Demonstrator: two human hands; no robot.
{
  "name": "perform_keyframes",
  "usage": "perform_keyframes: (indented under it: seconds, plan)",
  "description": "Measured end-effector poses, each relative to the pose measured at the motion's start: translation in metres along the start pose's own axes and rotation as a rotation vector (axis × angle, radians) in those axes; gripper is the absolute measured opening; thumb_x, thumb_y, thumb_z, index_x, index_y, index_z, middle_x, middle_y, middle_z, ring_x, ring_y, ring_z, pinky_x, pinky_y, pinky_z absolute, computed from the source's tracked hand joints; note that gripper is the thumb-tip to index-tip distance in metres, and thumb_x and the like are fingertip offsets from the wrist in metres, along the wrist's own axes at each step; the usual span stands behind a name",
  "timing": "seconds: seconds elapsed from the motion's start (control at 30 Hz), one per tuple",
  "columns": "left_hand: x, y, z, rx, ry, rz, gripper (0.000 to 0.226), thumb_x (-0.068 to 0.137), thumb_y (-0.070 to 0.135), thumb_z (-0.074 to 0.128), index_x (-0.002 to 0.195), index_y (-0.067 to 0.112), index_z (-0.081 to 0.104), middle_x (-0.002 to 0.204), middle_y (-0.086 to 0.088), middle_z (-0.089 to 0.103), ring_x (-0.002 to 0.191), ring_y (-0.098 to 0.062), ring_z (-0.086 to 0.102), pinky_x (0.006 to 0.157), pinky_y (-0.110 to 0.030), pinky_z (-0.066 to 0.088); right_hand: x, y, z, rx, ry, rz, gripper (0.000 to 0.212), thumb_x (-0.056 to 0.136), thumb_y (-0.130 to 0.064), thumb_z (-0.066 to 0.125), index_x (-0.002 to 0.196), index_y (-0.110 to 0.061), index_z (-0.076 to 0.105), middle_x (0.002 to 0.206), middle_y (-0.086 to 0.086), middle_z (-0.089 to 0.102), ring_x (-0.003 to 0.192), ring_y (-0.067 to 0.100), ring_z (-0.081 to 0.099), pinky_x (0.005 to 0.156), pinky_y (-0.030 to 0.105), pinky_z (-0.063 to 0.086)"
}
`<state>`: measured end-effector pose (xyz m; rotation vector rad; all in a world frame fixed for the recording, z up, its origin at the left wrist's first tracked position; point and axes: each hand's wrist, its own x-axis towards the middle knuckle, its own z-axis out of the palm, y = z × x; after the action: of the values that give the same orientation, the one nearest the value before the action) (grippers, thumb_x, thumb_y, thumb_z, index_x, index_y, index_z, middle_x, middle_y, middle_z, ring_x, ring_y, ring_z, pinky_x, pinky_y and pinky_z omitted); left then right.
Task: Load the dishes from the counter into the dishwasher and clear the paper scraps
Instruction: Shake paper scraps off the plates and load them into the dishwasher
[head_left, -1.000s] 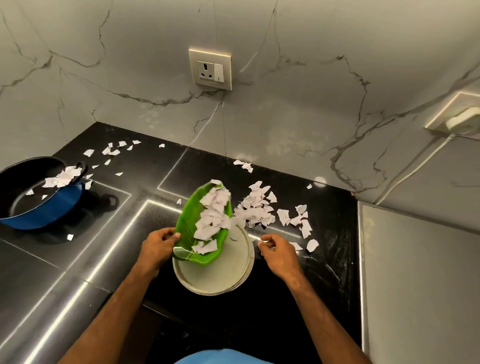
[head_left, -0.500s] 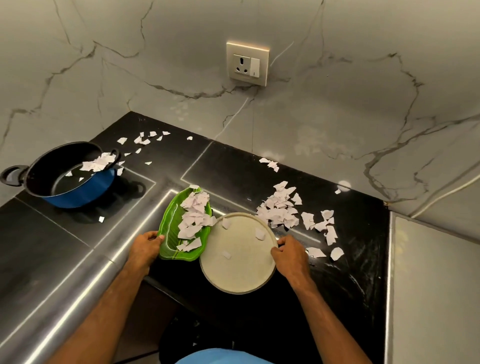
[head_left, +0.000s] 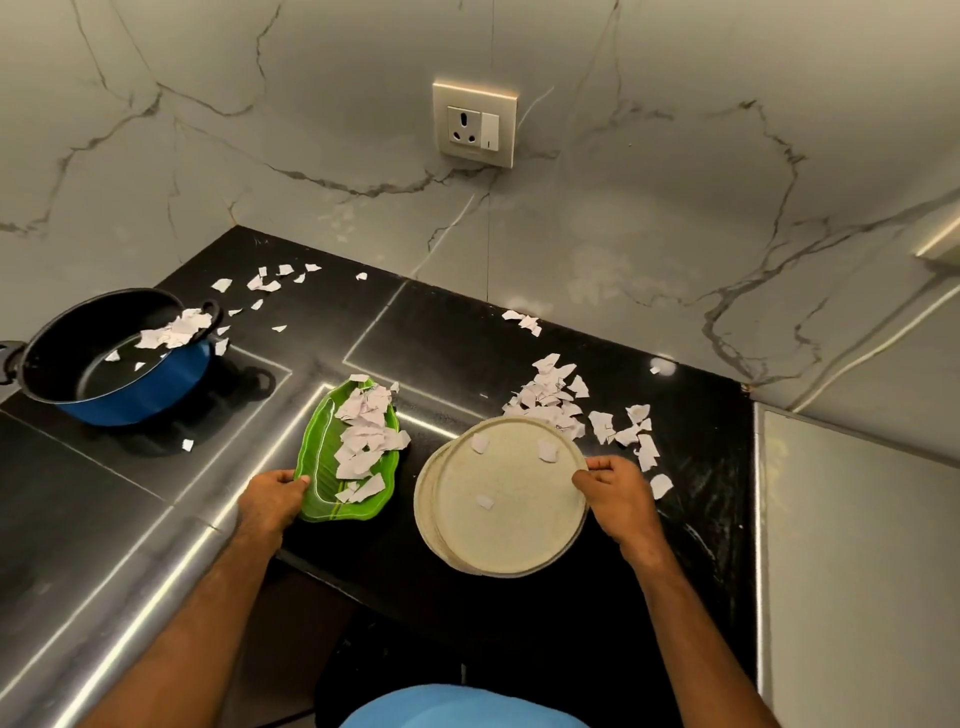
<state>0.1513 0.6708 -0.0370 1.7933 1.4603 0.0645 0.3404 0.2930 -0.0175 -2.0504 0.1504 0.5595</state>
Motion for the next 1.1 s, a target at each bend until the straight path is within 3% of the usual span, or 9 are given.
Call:
perform_keyframes:
  seconds: [0.13,0.23,0.3,0.4,0.47,0.57,0.87,1.0,1.1]
  plan:
    - [-0.008,0.002,-0.002,0.156,0.031,0.040,0.032,0.096,0.026,0.068,0.119,0.004,0.071,0.115,-0.019,0.071,0.101,-0.034,0.064,0.088,-0.038,0.049,-0.026,-0.019,-0.003,0.073,0.134,-0.175,0.029,0.086,-0.025,0.078,0.108,-0.020,0.061,0.100,-0.004,0.071,0.089,0.011,0.069,0.070,0.029,0.057]
    - [-0.017,0.006,0.008,0.267,0.136,0.028,0.066,0.091,0.042,0.070,0.141,0.006,0.049,0.149,-0.024,0.042,0.134,-0.044,0.041,0.109,-0.056,0.040,-0.039,-0.032,-0.001,0.019,0.175,-0.297,0.035,0.086,-0.035,0.080,0.109,-0.024,0.056,0.100,-0.007,0.068,0.090,0.010,0.069,0.071,0.032,0.062]
    - [-0.047,0.024,0.017,0.236,0.182,0.312,0.074,0.094,0.045,0.066,0.152,0.013,0.035,0.158,-0.017,0.034,0.142,-0.038,0.034,0.115,-0.055,0.035,-0.048,-0.039,0.003,0.023,0.212,-0.314,0.036,0.086,-0.037,0.079,0.109,-0.023,0.055,0.100,-0.008,0.068,0.089,0.011,0.070,0.069,0.033,0.064]
    - [-0.110,0.067,0.033,-0.059,-0.234,0.824,0.065,0.100,0.041,0.059,0.157,0.032,0.029,0.154,0.010,0.038,0.136,-0.009,0.040,0.112,-0.021,0.033,-0.061,-0.043,0.014,0.119,0.202,-0.231,0.033,0.089,-0.031,0.077,0.110,-0.018,0.055,0.102,-0.004,0.069,0.091,0.015,0.071,0.069,0.041,0.066]
    - [-0.149,0.091,0.049,0.031,-0.575,1.069,0.061,0.104,0.050,0.046,0.159,0.044,0.019,0.162,0.017,0.028,0.145,-0.006,0.031,0.118,-0.027,0.026,-0.072,-0.039,0.024,0.196,0.193,-0.199,0.030,0.088,-0.032,0.076,0.107,-0.018,0.057,0.096,-0.002,0.072,0.086,0.018,0.074,0.068,0.049,0.065]
    - [-0.169,0.101,0.077,0.378,-0.730,1.312,0.059,0.106,0.061,0.021,0.160,0.048,0.000,0.170,0.018,0.002,0.155,-0.002,-0.001,0.125,-0.033,0.001,-0.089,-0.031,0.030,0.251,0.192,-0.210,0.023,0.091,-0.031,0.073,0.104,-0.019,0.059,0.084,0.001,0.076,0.076,0.018,0.075,0.069,0.046,0.063]
    - [-0.102,0.090,0.080,0.669,-0.393,0.867,0.075,0.099,0.073,0.014,0.161,0.038,-0.009,0.167,-0.004,-0.022,0.155,-0.032,-0.017,0.122,-0.056,-0.007,-0.129,-0.004,0.010,0.327,0.327,-0.137,0.017,0.092,-0.022,0.070,0.105,-0.023,0.058,0.094,-0.004,0.073,0.085,0.011,0.072,0.065,0.028,0.056]
    - [-0.111,0.098,0.073,0.393,-0.429,0.797,0.066,0.105,0.053,0.039,0.161,0.023,0.022,0.167,-0.011,0.024,0.151,-0.031,0.028,0.122,-0.048,0.026,-0.140,0.004,0.002,0.368,0.387,-0.125,0.023,0.095,-0.024,0.068,0.114,-0.019,0.057,0.097,-0.005,0.072,0.090,0.012,0.070,0.070,0.031,0.058]
    - [-0.124,0.096,0.069,0.229,-0.493,0.730,0.041,0.106,0.039,0.047,0.142,0.021,0.055,0.139,-0.008,0.062,0.114,-0.021,0.058,0.096,-0.034,0.046,-0.150,0.008,0.001,0.393,0.402,-0.124,0.024,0.098,-0.026,0.065,0.119,-0.021,0.054,0.100,-0.007,0.071,0.093,0.011,0.069,0.070,0.028,0.056]
